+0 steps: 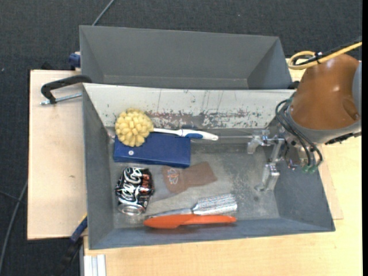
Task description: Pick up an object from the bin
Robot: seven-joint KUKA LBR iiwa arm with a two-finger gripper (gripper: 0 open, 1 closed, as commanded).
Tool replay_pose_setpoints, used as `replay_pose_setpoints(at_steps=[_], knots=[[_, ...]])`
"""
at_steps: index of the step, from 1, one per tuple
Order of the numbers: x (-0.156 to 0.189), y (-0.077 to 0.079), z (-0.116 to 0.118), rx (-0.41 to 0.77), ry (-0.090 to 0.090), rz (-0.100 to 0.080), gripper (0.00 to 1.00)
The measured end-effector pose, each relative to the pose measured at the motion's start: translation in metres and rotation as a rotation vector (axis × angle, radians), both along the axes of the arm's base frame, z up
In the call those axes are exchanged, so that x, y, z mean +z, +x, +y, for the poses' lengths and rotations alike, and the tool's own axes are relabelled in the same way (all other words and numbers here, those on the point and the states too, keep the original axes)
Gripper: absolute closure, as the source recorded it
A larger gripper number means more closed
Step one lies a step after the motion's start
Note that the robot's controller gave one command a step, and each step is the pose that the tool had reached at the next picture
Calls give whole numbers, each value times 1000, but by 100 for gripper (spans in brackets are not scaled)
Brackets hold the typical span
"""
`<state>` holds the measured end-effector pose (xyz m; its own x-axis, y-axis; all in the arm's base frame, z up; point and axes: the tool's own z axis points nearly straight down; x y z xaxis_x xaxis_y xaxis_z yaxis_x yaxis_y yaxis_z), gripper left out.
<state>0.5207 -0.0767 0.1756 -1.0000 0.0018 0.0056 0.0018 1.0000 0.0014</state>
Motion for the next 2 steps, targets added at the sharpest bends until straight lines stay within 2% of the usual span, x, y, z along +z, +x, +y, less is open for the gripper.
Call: replay_pose_setpoints(at_steps=[1, 2], knots=[[5, 2, 0, 2, -1, -9, 0], [-66, -11, 56, 103, 1, -7, 0]])
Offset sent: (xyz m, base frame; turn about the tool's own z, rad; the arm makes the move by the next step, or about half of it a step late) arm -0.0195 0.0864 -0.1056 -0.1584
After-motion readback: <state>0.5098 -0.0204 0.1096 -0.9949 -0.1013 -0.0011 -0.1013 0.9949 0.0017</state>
